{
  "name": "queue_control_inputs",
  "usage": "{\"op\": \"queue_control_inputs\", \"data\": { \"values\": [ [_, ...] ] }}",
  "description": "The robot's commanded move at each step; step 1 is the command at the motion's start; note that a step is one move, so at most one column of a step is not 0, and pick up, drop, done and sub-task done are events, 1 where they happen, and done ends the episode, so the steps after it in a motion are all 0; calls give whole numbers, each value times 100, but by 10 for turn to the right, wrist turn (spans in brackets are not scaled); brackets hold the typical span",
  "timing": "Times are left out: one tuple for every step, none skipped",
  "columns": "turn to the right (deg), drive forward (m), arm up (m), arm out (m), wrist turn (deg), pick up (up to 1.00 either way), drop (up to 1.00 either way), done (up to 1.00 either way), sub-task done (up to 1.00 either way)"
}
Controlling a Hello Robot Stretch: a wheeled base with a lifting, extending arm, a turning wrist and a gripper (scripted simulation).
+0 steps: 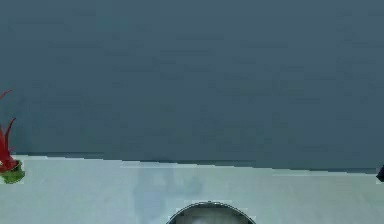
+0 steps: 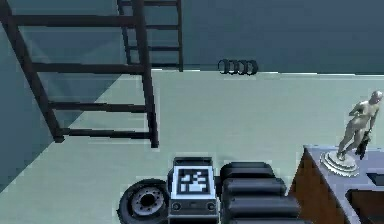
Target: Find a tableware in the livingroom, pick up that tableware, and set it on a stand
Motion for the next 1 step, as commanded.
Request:
{"op": "queue_control_inputs", "data": {
  "values": [
    [450, 0, 0, 0, 0, 0, 0, 0, 0]
  ]
}}
